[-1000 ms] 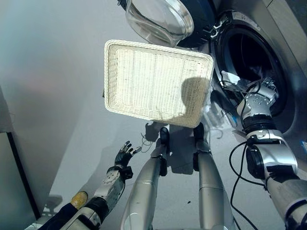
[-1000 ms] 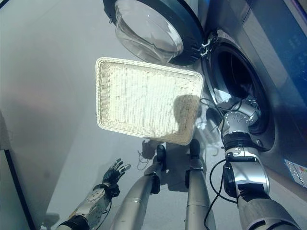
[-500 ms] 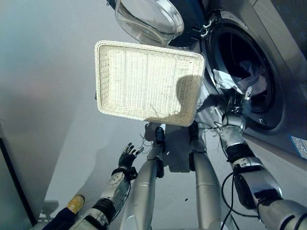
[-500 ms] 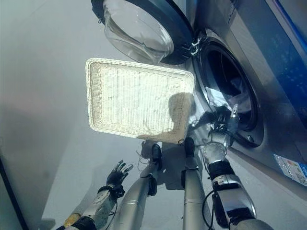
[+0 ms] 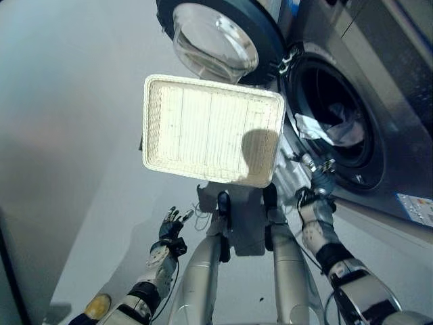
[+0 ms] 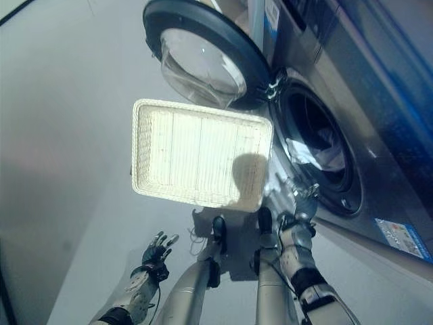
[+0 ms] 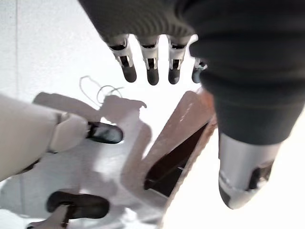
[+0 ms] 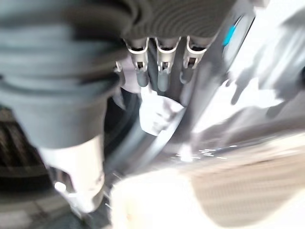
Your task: Put the clothes into the washing machine.
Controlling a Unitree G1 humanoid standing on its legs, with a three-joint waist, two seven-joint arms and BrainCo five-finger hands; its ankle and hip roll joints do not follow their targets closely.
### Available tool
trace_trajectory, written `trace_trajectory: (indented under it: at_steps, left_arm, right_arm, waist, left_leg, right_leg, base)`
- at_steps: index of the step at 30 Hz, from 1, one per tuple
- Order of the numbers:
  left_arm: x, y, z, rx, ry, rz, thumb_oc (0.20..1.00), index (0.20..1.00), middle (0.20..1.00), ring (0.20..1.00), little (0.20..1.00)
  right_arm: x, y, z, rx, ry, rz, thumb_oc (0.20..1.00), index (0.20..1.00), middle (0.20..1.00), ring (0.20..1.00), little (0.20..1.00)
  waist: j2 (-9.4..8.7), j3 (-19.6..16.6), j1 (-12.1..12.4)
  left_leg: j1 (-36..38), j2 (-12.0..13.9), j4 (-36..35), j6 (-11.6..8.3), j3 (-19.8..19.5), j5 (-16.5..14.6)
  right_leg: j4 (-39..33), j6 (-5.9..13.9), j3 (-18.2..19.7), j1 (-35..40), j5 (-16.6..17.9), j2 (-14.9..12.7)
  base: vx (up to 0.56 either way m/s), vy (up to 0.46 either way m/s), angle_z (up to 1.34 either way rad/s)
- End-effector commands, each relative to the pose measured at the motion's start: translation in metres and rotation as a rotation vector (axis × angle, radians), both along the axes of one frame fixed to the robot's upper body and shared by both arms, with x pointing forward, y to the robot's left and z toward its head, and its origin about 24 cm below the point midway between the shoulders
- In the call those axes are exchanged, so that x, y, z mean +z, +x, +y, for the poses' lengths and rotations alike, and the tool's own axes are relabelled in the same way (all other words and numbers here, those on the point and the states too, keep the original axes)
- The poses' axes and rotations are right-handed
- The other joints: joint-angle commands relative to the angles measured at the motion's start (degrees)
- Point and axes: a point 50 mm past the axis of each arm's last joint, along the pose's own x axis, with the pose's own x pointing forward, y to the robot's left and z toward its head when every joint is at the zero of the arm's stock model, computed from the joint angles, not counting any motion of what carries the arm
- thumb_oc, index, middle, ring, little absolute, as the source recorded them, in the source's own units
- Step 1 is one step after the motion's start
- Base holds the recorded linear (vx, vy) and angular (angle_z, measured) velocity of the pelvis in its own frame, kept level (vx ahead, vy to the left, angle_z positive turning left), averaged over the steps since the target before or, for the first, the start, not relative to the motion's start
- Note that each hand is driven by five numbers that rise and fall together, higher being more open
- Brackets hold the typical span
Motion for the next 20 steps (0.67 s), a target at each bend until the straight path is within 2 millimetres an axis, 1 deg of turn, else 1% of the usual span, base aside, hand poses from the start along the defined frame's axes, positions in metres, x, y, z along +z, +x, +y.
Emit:
trace_trajectory:
  at_steps: [1, 2, 3, 4, 5, 6, 8, 9, 10, 11, 13, 16, 18, 19, 20]
  left_arm:
    - [-0.009, -0.018, 0.023, -0.091, 0.062, 0.028, 1.000, 1.000, 1.000, 1.000, 1.000]
    - [-0.010, -0.019, 0.024, -0.098, 0.067, 0.035, 1.000, 1.000, 1.000, 1.000, 1.000]
    - [-0.014, -0.024, 0.027, -0.134, 0.087, 0.063, 1.000, 1.000, 1.000, 1.000, 1.000]
    - [-0.015, -0.026, 0.027, -0.143, 0.091, 0.068, 1.000, 1.000, 1.000, 1.000, 1.000]
    - [-0.019, -0.030, 0.029, -0.162, 0.100, 0.101, 1.000, 1.000, 1.000, 1.000, 1.000]
    - [-0.019, -0.030, 0.029, -0.162, 0.100, 0.101, 1.000, 1.000, 1.000, 1.000, 1.000]
    - [-0.028, -0.041, 0.031, -0.202, 0.118, 0.158, 1.000, 1.000, 1.000, 1.000, 1.000]
    - [-0.037, -0.054, 0.030, -0.244, 0.138, 0.223, 1.000, 1.000, 1.000, 1.000, 1.000]
    - [-0.037, -0.054, 0.030, -0.245, 0.138, 0.224, 1.000, 1.000, 1.000, 1.000, 1.000]
    - [-0.045, -0.065, 0.027, -0.287, 0.154, 0.279, 1.000, 1.000, 1.000, 1.000, 1.000]
    - [-0.053, -0.078, 0.024, -0.317, 0.156, 0.338, 1.000, 1.000, 1.000, 1.000, 1.000]
    - [-0.059, -0.088, 0.022, -0.323, 0.144, 0.386, 1.000, 1.000, 1.000, 1.000, 1.000]
    - [-0.067, -0.103, 0.019, -0.304, 0.113, 0.440, 1.000, 1.000, 1.000, 1.000, 1.000]
    - [-0.068, -0.104, 0.019, -0.305, 0.112, 0.445, 1.000, 1.000, 1.000, 1.000, 1.000]
    - [-0.070, -0.109, 0.016, -0.322, 0.113, 0.466, 1.000, 1.000, 1.000, 1.000, 1.000]
  right_arm:
    - [-0.018, -0.014, -0.009, 0.208, -0.197, 0.130, 1.000, 1.000, 1.000, 1.000, 1.000]
    - [-0.023, -0.017, -0.011, 0.216, -0.198, 0.152, 1.000, 1.000, 1.000, 1.000, 1.000]
    - [-0.039, -0.031, -0.018, 0.233, -0.197, 0.239, 1.000, 1.000, 1.000, 1.000, 1.000]
    - [-0.044, -0.035, -0.020, 0.240, -0.198, 0.270, 1.000, 1.000, 1.000, 1.000, 1.000]
    - [-0.060, -0.051, -0.025, 0.254, -0.202, 0.362, 1.000, 1.000, 1.000, 1.000, 1.000]
    - [-0.060, -0.051, -0.025, 0.254, -0.202, 0.362, 1.000, 1.000, 1.000, 1.000, 1.000]
    - [-0.083, -0.075, -0.028, 0.296, -0.217, 0.516, 1.000, 1.000, 1.000, 1.000, 1.000]
    - [-0.100, -0.096, -0.028, 0.348, -0.245, 0.641, 1.000, 1.000, 1.000, 1.000, 1.000]
    - [-0.100, -0.096, -0.028, 0.348, -0.245, 0.641, 1.000, 1.000, 1.000, 1.000, 1.000]
    - [-0.111, -0.112, -0.026, 0.407, -0.268, 0.731, 1.000, 1.000, 1.000, 1.000, 1.000]
    - [-0.120, -0.127, -0.022, 0.485, -0.298, 0.808, 1.000, 1.000, 1.000, 1.000, 1.000]
    - [-0.127, -0.138, -0.016, 0.548, -0.303, 0.857, 1.000, 1.000, 1.000, 1.000, 1.000]
    - [-0.134, -0.146, -0.003, 0.593, -0.265, 0.886, 1.000, 1.000, 1.000, 1.000, 1.000]
    - [-0.135, -0.146, -0.002, 0.593, -0.258, 0.890, 1.000, 1.000, 1.000, 1.000, 1.000]
    - [-0.137, -0.149, 0.005, 0.597, -0.236, 0.895, 1.000, 1.000, 1.000, 1.000, 1.000]
  waist:
    - [-3.16, -1.0, 0.6]
    - [-3.34, -1.2, 0.7]
    - [-3.96, -2.7, 1.1]
    - [-4.13, -3.1, 1.2]
    - [-4.84, -4.7, 1.4]
    - [-4.84, -4.7, 1.4]
    - [-5.59, -7.3, 1.6]
    - [-6.27, -9.6, 1.8]
    - [-6.28, -9.6, 1.8]
    - [-6.70, -11.9, 2.1]
    - [-7.08, -14.3, 2.4]
    - [-7.20, -16.7, 2.8]
    - [-7.10, -19.8, 3.4]
    - [-7.09, -20.0, 3.5]
    - [-7.04, -21.1, 3.7]
  left_leg:
    - [3.7, -1.6, 3.0, -1.91, 0.9, -5.4]
    - [4.2, -1.6, 2.9, -1.92, 0.9, -5.4]
    - [5.5, -1.5, 2.4, -1.93, 0.9, -5.8]
    - [6.0, -1.5, 2.2, -1.92, 0.9, -5.9]
    - [7.7, -1.3, 1.6, -1.98, 1.0, -6.4]
    - [7.8, -1.3, 1.6, -1.98, 1.0, -6.4]
    - [10.4, -1.1, 0.7, -2.14, 0.9, -6.9]
    - [13.3, -1.0, -0.4, -2.17, 0.6, -7.2]
    - [13.4, -1.0, -0.5, -2.17, 0.6, -7.2]
    - [15.9, -1.0, -1.6, -2.20, 0.3, -7.4]
    - [18.6, -0.8, -2.9, -2.18, 0.0, -7.6]
    - [21.4, -0.7, -4.6, -2.05, -0.5, -7.6]
    - [25.0, -0.4, -7.8, -1.88, -1.1, -7.1]
    - [25.4, -0.3, -8.1, -1.89, -1.2, -7.0]
    - [26.7, -0.2, -9.2, -1.87, -1.3, -6.7]
  right_leg:
    - [-3.0, 1.98, -3.1, 5.3, -1.1, 1.2]
    - [-3.2, 2.08, -3.1, 5.9, -1.1, 1.1]
    - [-3.9, 2.43, -3.1, 7.4, -1.1, 0.9]
    - [-4.2, 2.52, -3.1, 7.9, -1.1, 0.8]
    - [-5.0, 2.80, -3.3, 10.0, -1.2, 0.5]
    - [-5.1, 2.80, -3.3, 10.1, -1.2, 0.5]
    - [-6.4, 3.00, -3.6, 13.2, -1.4, 0.4]
    - [-7.9, 3.10, -3.8, 16.7, -1.6, 0.5]
    - [-8.0, 3.10, -3.8, 16.8, -1.6, 0.5]
    - [-9.0, 3.16, -4.1, 19.5, -1.7, 0.8]
    - [-9.9, 3.22, -4.4, 22.2, -1.9, 1.0]
    - [-10.8, 3.08, -4.7, 24.9, -2.3, 1.5]
    - [-11.7, 2.81, -5.0, 28.4, -3.1, 2.3]
    - [-11.8, 2.79, -5.1, 28.7, -3.2, 2.4]
    - [-12.2, 2.62, -5.3, 30.2, -3.6, 2.7]
  base:
    - [0.00, 0.000, 0.03]
    - [0.05, -0.023, 0.04]
    - [0.06, -0.022, 0.06]
    - [0.10, -0.025, 0.17]
    - [0.06, -0.007, 0.16]
    - [0.08, -0.006, 0.09]
    - [0.12, -0.007, -0.01]
    - [0.13, -0.020, 0.07]
    - [0.19, -0.047, 0.07]
    - [0.19, -0.048, 0.03]
    - [0.22, -0.064, 0.05]
    - [0.16, -0.056, 0.06]
    - [0.19, -0.097, 0.07]
    - [0.12, -0.084, 0.06]
    - [0.10, -0.068, 0.05]
